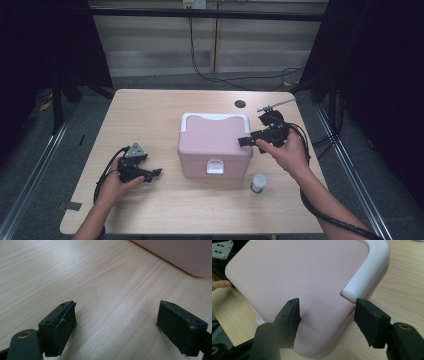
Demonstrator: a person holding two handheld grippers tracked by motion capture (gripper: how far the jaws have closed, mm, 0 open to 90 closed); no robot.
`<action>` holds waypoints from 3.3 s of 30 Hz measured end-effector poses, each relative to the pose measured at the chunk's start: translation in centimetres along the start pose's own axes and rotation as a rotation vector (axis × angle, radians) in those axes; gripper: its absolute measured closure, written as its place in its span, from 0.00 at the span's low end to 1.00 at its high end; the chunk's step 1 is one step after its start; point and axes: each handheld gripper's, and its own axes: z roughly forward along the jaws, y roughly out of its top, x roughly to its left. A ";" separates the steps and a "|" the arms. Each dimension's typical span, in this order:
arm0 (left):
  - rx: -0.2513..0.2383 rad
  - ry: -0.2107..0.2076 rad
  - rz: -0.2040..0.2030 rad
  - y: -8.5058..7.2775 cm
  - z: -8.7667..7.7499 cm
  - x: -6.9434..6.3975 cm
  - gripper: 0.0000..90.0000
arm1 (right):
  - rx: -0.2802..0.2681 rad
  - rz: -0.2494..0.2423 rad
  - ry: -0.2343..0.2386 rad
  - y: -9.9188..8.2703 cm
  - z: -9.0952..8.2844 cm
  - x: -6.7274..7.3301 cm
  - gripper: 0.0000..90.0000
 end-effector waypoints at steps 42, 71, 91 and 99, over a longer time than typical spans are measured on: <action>0.002 0.013 -0.017 -0.1 -0.1 0.1 0.16 | 0.029 -0.355 0.015 0.7 0.0 2.8 1.00; 0.133 -0.113 -0.358 6.3 -3.9 1.6 0.18 | 0.010 -0.340 0.008 0.4 0.0 2.8 1.00; 0.213 -0.111 -0.398 11.2 -5.2 0.8 0.20 | 0.026 -0.355 -0.018 0.6 0.1 3.2 1.00; 0.202 -0.109 -0.396 13.5 -5.6 0.4 0.23 | 0.030 -0.344 -0.017 0.6 0.1 3.2 1.00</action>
